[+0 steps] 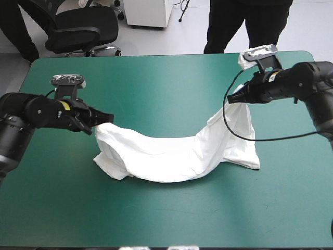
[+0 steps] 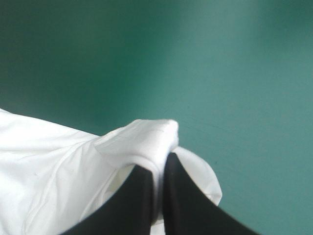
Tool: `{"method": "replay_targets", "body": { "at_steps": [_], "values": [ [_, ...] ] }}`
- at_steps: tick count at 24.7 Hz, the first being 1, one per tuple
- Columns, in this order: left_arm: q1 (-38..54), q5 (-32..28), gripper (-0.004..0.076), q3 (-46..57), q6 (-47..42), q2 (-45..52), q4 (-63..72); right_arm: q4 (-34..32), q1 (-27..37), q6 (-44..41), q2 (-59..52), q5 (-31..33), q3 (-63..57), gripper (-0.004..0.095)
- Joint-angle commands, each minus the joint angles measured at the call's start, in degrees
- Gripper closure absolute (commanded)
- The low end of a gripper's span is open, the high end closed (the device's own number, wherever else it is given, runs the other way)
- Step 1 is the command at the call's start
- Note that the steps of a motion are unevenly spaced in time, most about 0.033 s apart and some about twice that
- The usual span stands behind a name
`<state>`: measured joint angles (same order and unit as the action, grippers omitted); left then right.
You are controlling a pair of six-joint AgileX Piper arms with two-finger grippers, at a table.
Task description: Fold the cloth
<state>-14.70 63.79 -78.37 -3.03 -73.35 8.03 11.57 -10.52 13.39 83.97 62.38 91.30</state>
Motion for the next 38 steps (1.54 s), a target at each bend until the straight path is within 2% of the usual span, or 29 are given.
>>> {"method": "replay_targets", "body": {
  "at_steps": [1, 8, 14, 16, 23, 25, 26, 27, 28, 29, 30, 31, 32, 33, 34, 36, 38],
  "values": [
    [-0.18, -9.40, 0.0741, -1.40, -0.47, -3.52, -2.01, 0.20, 0.02, 0.71, 3.12, -5.04, 2.45, 0.0925],
    [-0.18, -22.87, 0.0741, -1.90, -0.47, -12.64, -4.26, -1.08, 0.21, 0.71, 11.99, -11.84, 7.43, 0.0926],
    [-0.18, -32.75, 0.0741, -3.33, -0.47, -19.20, -4.51, 0.17, 1.20, 0.71, 19.07, -11.92, 14.75, 0.0925],
    [-0.18, -34.27, 0.0741, -3.93, -0.47, -21.35, -4.51, 0.32, 1.32, 0.71, 21.37, -10.97, 16.38, 0.0925],
    [-0.18, -33.87, 0.0740, -5.80, -0.47, -26.29, -4.12, -0.61, 2.23, 1.66, 27.40, -8.20, 16.81, 0.0904],
    [-0.18, -31.84, 0.0715, -7.09, -0.18, -27.21, -3.76, 0.50, 2.70, 3.38, 28.83, -6.87, 16.81, 0.0776],
    [-0.18, -29.74, 0.0638, -8.38, 1.96, -27.36, -4.15, 2.10, 3.09, 4.17, 28.93, -7.29, 16.91, 0.0633],
    [-0.18, -29.02, 0.0594, -9.02, 3.03, -27.36, -4.15, 3.11, 3.56, 5.07, 28.80, -7.58, 16.89, 0.0546],
    [-0.18, -26.44, 0.0456, -11.00, 6.47, -27.26, -4.35, 5.22, 4.73, 6.65, 28.16, -6.73, 17.79, 0.0388],
    [-0.18, -24.81, 0.0381, -12.14, 7.54, -27.26, -4.45, 6.69, 5.48, 6.86, 27.82, -5.73, 18.68, 0.0314],
    [-0.18, -18.52, 0.0249, -15.65, 7.52, -27.04, -5.59, 9.03, 7.08, 7.29, 26.70, -3.39, 20.28, 0.0238],
    [-0.18, -14.54, 0.0211, -17.22, 7.40, -26.87, -6.37, 9.89, 7.82, 8.07, 25.76, -2.21, 20.69, 0.0230],
    [-0.18, -6.52, 0.0160, -20.95, 7.12, -26.64, -8.36, 11.47, 9.69, 8.21, 23.24, -0.83, 20.93, 0.0233],
    [-0.18, 0.20, 0.0162, -23.66, 7.02, -26.54, -9.46, 11.88, 11.13, 8.46, 21.34, 0.55, 20.93, 0.0233],
    [-0.18, 4.30, 0.0162, -25.00, 7.02, -26.06, -9.74, 11.88, 12.23, 8.39, 19.46, 2.04, 20.93, 0.0232],
    [-0.18, 9.41, 0.0162, -24.83, 6.01, -23.84, -9.74, 11.10, 13.30, 8.39, 15.93, 5.52, 20.71, 0.0233],
    [-0.18, 10.21, 0.0162, -22.97, 5.73, -19.80, -9.28, 10.30, 13.30, 9.27, 12.27, 6.33, 19.40, 0.0237]
  ]
}}
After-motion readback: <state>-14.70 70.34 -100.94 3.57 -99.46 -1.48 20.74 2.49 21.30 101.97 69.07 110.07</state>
